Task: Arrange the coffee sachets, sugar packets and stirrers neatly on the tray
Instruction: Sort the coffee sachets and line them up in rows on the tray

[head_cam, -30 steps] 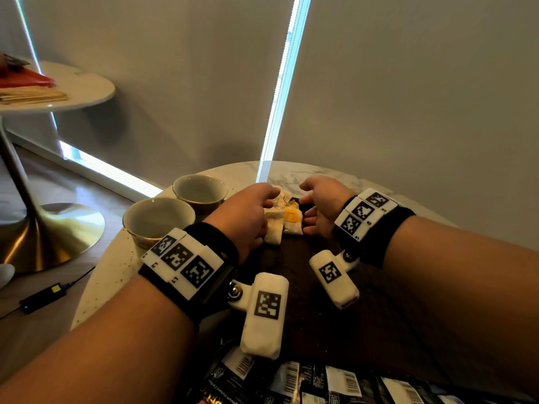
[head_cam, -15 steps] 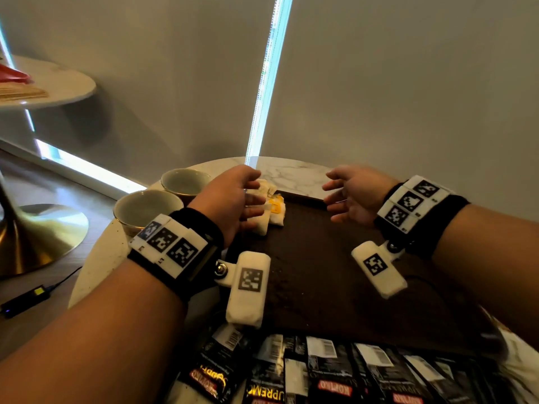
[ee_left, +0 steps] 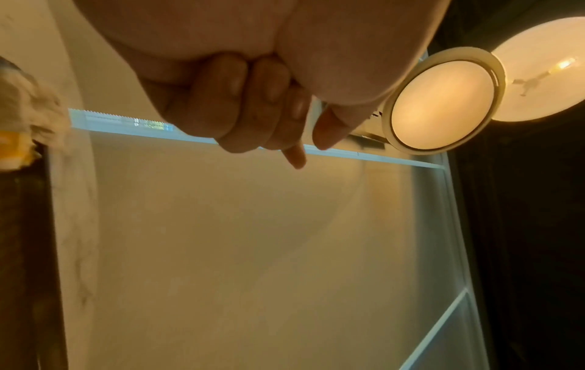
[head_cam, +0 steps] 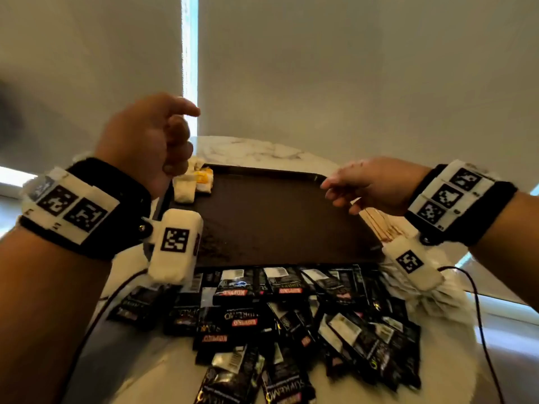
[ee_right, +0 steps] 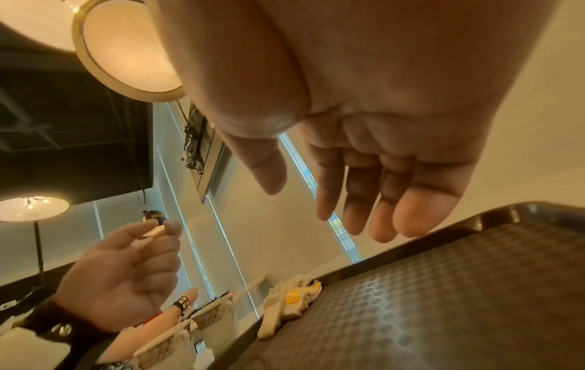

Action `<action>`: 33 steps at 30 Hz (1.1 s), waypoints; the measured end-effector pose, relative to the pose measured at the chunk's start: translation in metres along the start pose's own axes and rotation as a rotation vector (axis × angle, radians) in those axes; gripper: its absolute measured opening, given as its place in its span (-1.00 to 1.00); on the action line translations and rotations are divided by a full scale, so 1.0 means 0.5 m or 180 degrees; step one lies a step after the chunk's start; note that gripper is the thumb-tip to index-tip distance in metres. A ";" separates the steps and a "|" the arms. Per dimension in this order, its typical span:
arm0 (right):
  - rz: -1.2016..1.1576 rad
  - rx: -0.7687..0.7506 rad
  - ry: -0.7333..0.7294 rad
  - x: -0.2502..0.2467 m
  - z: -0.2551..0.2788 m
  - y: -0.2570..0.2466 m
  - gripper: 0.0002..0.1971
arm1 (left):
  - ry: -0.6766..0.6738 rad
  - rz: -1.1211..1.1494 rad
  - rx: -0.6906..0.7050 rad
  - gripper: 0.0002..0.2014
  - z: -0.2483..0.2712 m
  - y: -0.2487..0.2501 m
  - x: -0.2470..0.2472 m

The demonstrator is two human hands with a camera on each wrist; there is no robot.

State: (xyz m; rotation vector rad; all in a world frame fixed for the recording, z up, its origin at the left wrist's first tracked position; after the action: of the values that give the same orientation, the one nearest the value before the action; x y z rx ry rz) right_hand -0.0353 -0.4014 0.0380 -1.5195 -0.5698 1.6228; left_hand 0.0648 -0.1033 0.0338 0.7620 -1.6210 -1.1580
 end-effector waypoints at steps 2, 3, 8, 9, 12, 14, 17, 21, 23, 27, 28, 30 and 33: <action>0.0133 -0.0040 -0.0035 -0.011 0.037 0.019 -0.79 | -0.0244 -0.0211 -0.0051 -0.78 0.016 0.009 0.045; 0.0145 -0.0053 -0.0055 -0.012 0.052 0.027 -0.81 | -0.0349 -0.0281 -0.0088 -0.78 0.023 0.010 0.068; 0.0747 -0.0234 -0.0254 0.001 0.135 0.064 -0.82 | -0.0761 -0.0239 -0.0234 -0.80 0.056 -0.021 0.186; 0.0878 -0.0256 -0.0347 0.008 0.151 0.069 -0.79 | -0.0824 -0.0174 -0.0310 -0.80 0.062 -0.033 0.206; 0.1321 -0.0296 -0.0630 0.025 0.186 0.080 -0.64 | -0.0878 0.0097 -0.0613 -0.81 0.070 -0.075 0.238; 0.1545 -0.0281 -0.0741 0.027 0.205 0.091 -0.56 | -0.0877 0.0250 -0.0788 -0.81 0.076 -0.102 0.243; 0.1510 -0.0202 -0.0681 0.020 0.224 0.117 -0.52 | -0.0872 0.0325 -0.0948 -0.81 0.080 -0.132 0.231; 0.1539 -0.0348 -0.0766 0.023 0.240 0.129 -0.26 | -0.0835 0.0257 -0.0925 -0.79 0.082 -0.144 0.214; 0.1772 -0.0493 -0.0982 0.041 0.251 0.122 0.07 | -0.0821 0.0234 -0.0904 -0.79 0.081 -0.147 0.206; 0.2511 -0.0668 -0.1411 0.093 0.271 0.109 0.43 | -0.0799 0.0233 -0.0917 -0.77 0.079 -0.152 0.195; 0.2700 -0.0669 -0.1448 0.105 0.271 0.110 0.45 | -0.0802 0.0249 -0.0917 -0.77 0.080 -0.153 0.194; 0.2918 -0.0645 -0.1384 0.121 0.270 0.112 0.43 | -0.0817 0.0280 -0.0926 -0.77 0.082 -0.156 0.194; 0.2977 -0.0848 -0.1146 0.130 0.266 0.109 0.29 | -0.0858 0.0278 -0.0929 -0.76 0.088 -0.160 0.194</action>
State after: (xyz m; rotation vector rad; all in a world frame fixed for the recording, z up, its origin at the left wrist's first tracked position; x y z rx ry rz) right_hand -0.1732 -0.3526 -0.0212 -1.8366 -0.2576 2.6519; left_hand -0.0126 -0.2020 -0.0109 0.3556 -1.6344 -1.4409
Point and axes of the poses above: each hand's wrist, its own z-axis away from the middle knuckle, its own x-axis out of the palm, y = z × x, the point moved 2 cm from there along -z, towards the middle knuckle, and after that the axes turned 4 degrees about -x, right-handed, at the moved point
